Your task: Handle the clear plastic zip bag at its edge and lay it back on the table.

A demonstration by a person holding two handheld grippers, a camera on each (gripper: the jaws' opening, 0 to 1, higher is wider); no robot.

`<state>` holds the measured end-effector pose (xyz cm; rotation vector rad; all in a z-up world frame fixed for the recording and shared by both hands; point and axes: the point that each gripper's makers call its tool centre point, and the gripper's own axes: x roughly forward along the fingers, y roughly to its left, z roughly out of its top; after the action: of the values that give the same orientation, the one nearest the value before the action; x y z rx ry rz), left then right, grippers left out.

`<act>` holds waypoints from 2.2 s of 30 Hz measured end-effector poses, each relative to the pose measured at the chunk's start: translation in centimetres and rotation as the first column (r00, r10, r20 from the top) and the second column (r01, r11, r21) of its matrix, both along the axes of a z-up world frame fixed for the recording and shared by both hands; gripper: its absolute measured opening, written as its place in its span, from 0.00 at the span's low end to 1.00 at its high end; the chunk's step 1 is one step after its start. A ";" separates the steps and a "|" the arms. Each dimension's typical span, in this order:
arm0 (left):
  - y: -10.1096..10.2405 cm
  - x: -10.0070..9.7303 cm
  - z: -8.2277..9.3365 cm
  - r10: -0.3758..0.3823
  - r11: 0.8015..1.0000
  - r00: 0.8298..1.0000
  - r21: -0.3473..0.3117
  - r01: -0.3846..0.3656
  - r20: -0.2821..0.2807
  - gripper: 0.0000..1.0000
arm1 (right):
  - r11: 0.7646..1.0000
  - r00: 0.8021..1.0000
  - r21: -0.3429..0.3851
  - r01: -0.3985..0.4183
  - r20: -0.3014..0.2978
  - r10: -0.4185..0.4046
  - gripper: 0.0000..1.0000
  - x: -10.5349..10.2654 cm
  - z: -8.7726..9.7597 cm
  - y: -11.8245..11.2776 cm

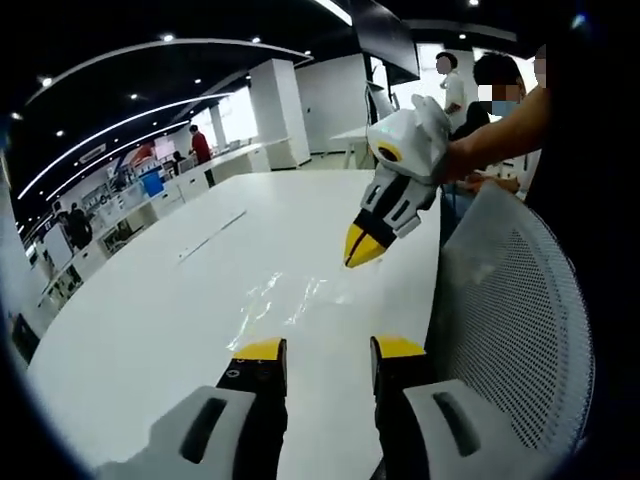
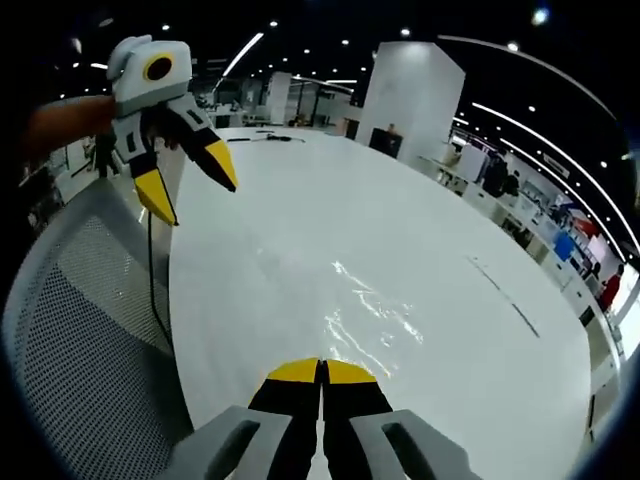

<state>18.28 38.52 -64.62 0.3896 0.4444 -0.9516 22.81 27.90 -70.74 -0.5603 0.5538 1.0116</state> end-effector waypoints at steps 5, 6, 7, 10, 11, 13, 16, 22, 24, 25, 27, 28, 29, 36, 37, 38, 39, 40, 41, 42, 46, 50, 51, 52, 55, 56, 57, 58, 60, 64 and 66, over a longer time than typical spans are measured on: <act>0.4 -0.2 -0.4 0.008 1.000 1.000 0.006 -0.008 -0.005 0.31 | 1.000 1.000 -0.006 0.001 -0.010 -0.001 0.00 0.3 -0.7 0.2; 0.5 -0.2 -0.5 0.010 1.000 1.000 0.006 -0.010 -0.006 0.31 | 1.000 1.000 -0.007 0.003 -0.011 -0.003 0.00 0.4 -0.9 0.2; 0.7 -0.2 -0.6 0.013 1.000 1.000 0.007 -0.012 -0.007 0.31 | 1.000 1.000 -0.011 0.004 -0.010 -0.005 0.00 0.5 -1.1 0.2; 0.8 -0.3 -0.8 0.017 1.000 1.000 0.010 -0.017 -0.010 0.31 | 1.000 1.000 -0.018 0.014 -0.014 -0.015 0.00 0.8 -1.5 0.1; 0.8 -0.3 -0.8 0.017 1.000 1.000 0.010 -0.017 -0.010 0.31 | 1.000 1.000 -0.022 0.021 -0.013 -0.021 0.00 1.1 -1.6 0.0; 0.9 -0.4 -0.9 0.019 1.000 1.000 0.011 -0.019 -0.012 0.31 | 0.999 0.999 -0.020 0.045 -0.016 -0.046 0.00 1.8 -1.8 -0.4; 0.9 -0.4 -0.8 0.022 1.000 1.000 0.011 -0.022 -0.011 0.31 | 0.997 0.997 -0.015 0.078 -0.013 -0.078 0.00 2.5 -1.7 -1.0; 1.0 -0.4 -0.9 0.026 1.000 1.000 0.010 -0.026 -0.010 0.31 | 0.991 0.991 -0.020 0.134 0.003 -0.134 0.00 3.8 -1.7 -2.4; 1.0 -0.4 -1.0 0.026 1.000 1.000 0.013 -0.026 -0.011 0.31 | 0.987 0.987 -0.012 0.160 -0.004 -0.160 0.00 4.1 -1.8 -2.8; 1.0 -0.4 -1.0 0.026 1.000 1.000 0.014 -0.026 -0.011 0.32 | 0.986 0.986 -0.006 0.167 -0.011 -0.167 0.00 4.1 -1.9 -2.9; 1.1 -0.4 -1.0 0.027 1.000 1.000 0.013 -0.027 -0.010 0.32 | 0.984 0.984 -0.001 0.176 -0.012 -0.176 0.00 4.2 -1.9 -2.8; 1.1 -0.4 -1.1 0.027 1.000 1.000 0.012 -0.027 -0.012 0.32 | 0.984 0.984 -0.001 0.178 -0.015 -0.178 0.00 4.2 -2.0 -2.7; 1.1 -0.4 -1.1 0.028 1.000 1.000 0.013 -0.028 -0.013 0.32 | 0.984 0.984 0.000 0.178 -0.015 -0.178 0.00 4.1 -2.1 -2.5; 1.0 -0.8 -1.3 0.034 0.999 0.999 0.014 -0.033 -0.023 0.32 | 0.989 0.989 -0.001 0.149 -0.018 -0.149 0.00 4.1 -2.7 -0.9; 1.0 -0.8 -1.3 0.035 0.999 0.999 0.014 -0.035 -0.023 0.33 | 0.990 0.990 -0.004 0.138 -0.017 -0.138 0.00 4.0 -2.9 -0.7; 1.1 -0.8 -1.4 0.038 0.999 0.999 0.012 -0.038 -0.025 0.33 | 0.992 0.992 -0.011 0.128 -0.014 -0.128 0.00 4.0 -3.0 -0.5; 1.1 -0.9 -1.4 0.040 0.999 0.999 0.011 -0.040 -0.025 0.33 | 0.992 0.992 -0.015 0.121 -0.013 -0.122 0.00 4.1 -3.3 -0.3; 1.2 -0.9 -1.4 0.042 0.999 0.999 0.011 -0.042 -0.025 0.33 | 0.993 0.993 -0.016 0.117 -0.015 -0.117 0.00 4.1 -3.4 -0.2; 1.2 -0.9 -1.4 0.046 0.999 0.999 0.011 -0.045 -0.026 0.33 | 0.994 0.994 -0.019 0.111 -0.017 -0.111 0.00 4.0 -3.5 0.0; 1.2 -1.0 -1.4 0.047 0.999 0.998 0.012 -0.047 -0.028 0.33 | 0.994 0.994 -0.020 0.108 -0.017 -0.108 0.00 4.0 -3.5 0.1; 1.3 -1.1 -1.5 0.055 0.998 0.998 0.011 -0.055 -0.030 0.33 | 0.995 0.995 -0.025 0.091 -0.023 -0.092 0.00 4.1 -3.9 0.6; 1.2 -1.3 -1.6 0.058 0.998 0.998 0.013 -0.058 -0.035 0.33 | 0.997 0.997 -0.028 0.066 -0.033 -0.067 0.00 3.8 -4.3 1.0; 1.1 -1.4 -1.7 0.058 0.998 0.998 0.015 -0.057 -0.036 0.33 | 0.998 0.997 -0.029 0.058 -0.041 -0.059 0.00 3.7 -4.7 1.1; 1.1 -1.4 -1.7 0.058 0.998 0.998 0.016 -0.057 -0.037 0.33 | 0.998 0.997 -0.030 0.054 -0.054 -0.055 0.00 3.6 -5.0 1.2; 1.0 -1.5 -1.9 0.060 0.998 0.997 0.018 -0.060 -0.037 0.34 | 0.998 0.997 -0.043 0.036 -0.066 -0.039 0.03 3.0 -5.7 1.3; 0.9 -1.6 -1.9 0.060 0.998 0.997 0.018 -0.060 -0.037 0.34 | 0.999 0.997 -0.042 0.034 -0.070 -0.037 0.04 2.9 -5.9 1.3; 0.9 -1.6 -2.0 0.061 0.998 0.997 0.018 -0.060 -0.038 0.34 | 0.999 0.996 -0.034 0.032 -0.079 -0.034 0.05 2.7 -6.1 1.4; 0.9 -1.6 -2.1 0.061 0.998 0.997 0.018 -0.060 -0.039 0.34 | 0.999 0.995 -0.018 0.033 -0.097 -0.034 0.06 2.5 -6.2 1.6; 0.9 -1.7 -2.4 0.062 0.998 0.997 0.021 -0.061 -0.039 0.34 | 0.999 0.992 -0.009 0.046 -0.115 -0.047 0.06 2.3 -6.6 1.6; 0.8 -1.9 -2.9 0.070 0.997 0.997 0.025 -0.069 -0.035 0.35 | 0.999 0.993 -0.004 0.048 -0.107 -0.048 0.07 2.0 -6.2 1.7; 0.8 -2.0 -3.0 0.072 0.997 0.997 0.027 -0.071 -0.035 0.35 | 0.999 0.995 0.003 0.041 -0.093 -0.040 0.10 2.0 -5.8 1.6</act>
<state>16.23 39.30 -67.60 0.3787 0.5005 -0.8852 24.77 29.51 -76.53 -0.4975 0.6420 1.0041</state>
